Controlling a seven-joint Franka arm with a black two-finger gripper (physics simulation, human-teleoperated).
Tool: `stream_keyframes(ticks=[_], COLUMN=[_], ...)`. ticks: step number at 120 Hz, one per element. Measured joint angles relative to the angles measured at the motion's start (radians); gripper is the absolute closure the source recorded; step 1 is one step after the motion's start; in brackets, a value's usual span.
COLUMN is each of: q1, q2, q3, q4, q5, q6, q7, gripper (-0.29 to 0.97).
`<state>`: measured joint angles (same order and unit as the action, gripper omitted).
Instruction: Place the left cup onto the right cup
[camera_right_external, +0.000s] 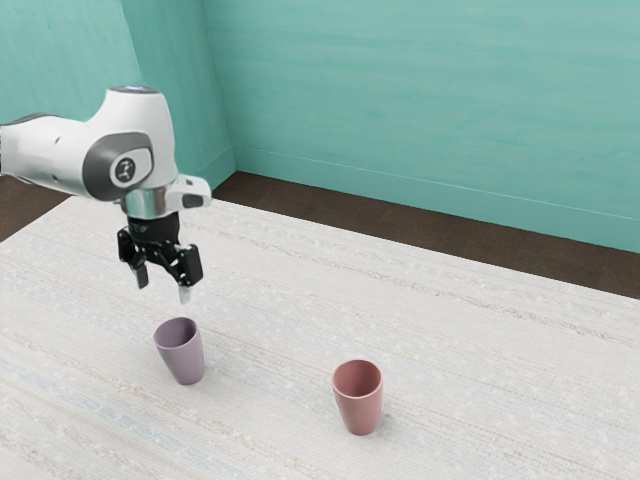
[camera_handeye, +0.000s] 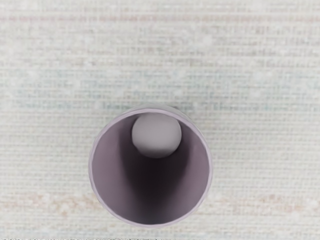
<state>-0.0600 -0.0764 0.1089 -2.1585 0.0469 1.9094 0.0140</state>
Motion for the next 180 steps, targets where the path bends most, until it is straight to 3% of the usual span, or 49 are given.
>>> stream_keyframes(ticks=[97, 180], q1=[0.025, -0.005], q2=[0.109, 0.177], q3=[0.000, -0.002], q4=[-0.063, -0.067], q5=[-0.001, -0.040], q6=[0.182, 0.239], q7=[-0.024, -0.029], gripper=[0.00, 0.00])
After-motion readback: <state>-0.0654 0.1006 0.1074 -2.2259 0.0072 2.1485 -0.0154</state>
